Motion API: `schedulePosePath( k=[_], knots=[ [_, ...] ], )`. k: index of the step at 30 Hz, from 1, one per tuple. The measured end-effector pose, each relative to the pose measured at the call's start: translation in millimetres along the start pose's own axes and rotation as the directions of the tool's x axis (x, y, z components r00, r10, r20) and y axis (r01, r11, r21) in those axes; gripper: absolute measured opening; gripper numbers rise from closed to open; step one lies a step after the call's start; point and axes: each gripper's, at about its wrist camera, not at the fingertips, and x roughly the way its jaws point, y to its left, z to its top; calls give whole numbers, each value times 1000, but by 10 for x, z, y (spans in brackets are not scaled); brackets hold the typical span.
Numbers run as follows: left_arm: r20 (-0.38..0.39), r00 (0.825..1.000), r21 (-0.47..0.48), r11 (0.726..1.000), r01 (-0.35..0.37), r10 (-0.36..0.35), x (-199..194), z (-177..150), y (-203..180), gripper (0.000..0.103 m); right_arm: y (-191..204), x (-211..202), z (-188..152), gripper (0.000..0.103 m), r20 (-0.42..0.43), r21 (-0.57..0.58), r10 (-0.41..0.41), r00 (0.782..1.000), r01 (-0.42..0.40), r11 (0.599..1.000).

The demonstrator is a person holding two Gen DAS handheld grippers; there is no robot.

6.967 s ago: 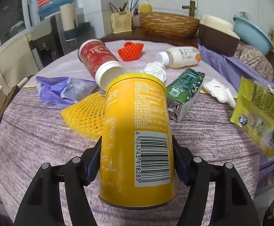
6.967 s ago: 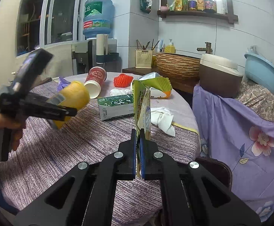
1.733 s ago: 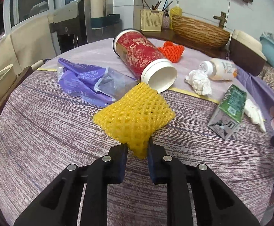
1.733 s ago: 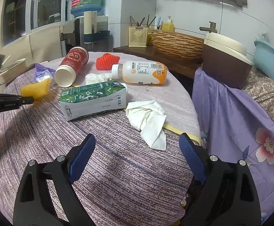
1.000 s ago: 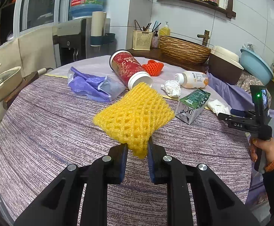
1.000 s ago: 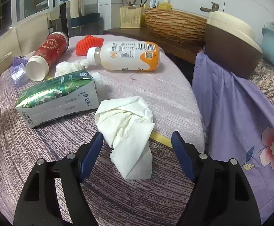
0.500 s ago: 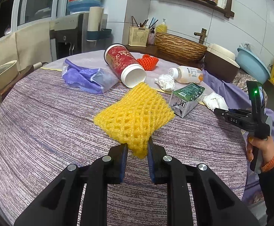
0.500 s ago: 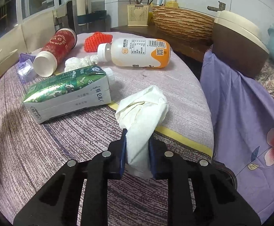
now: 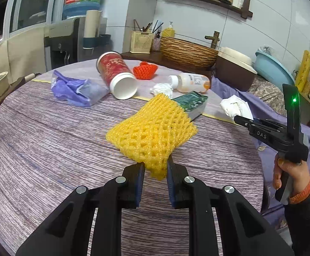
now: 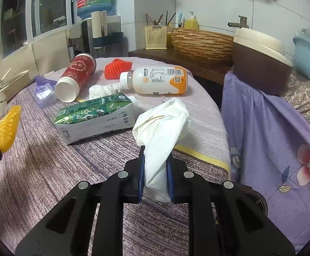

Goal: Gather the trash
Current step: 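Carry the tissue to the black bin and open the right gripper while the left gripper carries the net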

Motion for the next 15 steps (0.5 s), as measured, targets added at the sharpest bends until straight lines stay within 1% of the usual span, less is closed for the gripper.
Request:
schedulePosePath(
  k=[3,7,12,15],
  knots=[
    [4,999,11,999,32,-32,16,-10,-168,19,-47,-134,-27,18,35,16,0,999,0,1000],
    [6,997,33,997,76,-76,50,-11,-426,19,-182,-330,-94,18,81,58,-21,996,16,998],
    [15,990,70,988,136,-138,116,-14,-826,19,-520,-581,-261,18,119,150,-88,989,69,986],
    [19,985,103,980,170,-173,155,-8,-1069,19,-749,-701,-392,18,123,197,-132,984,107,975]
  ],
)
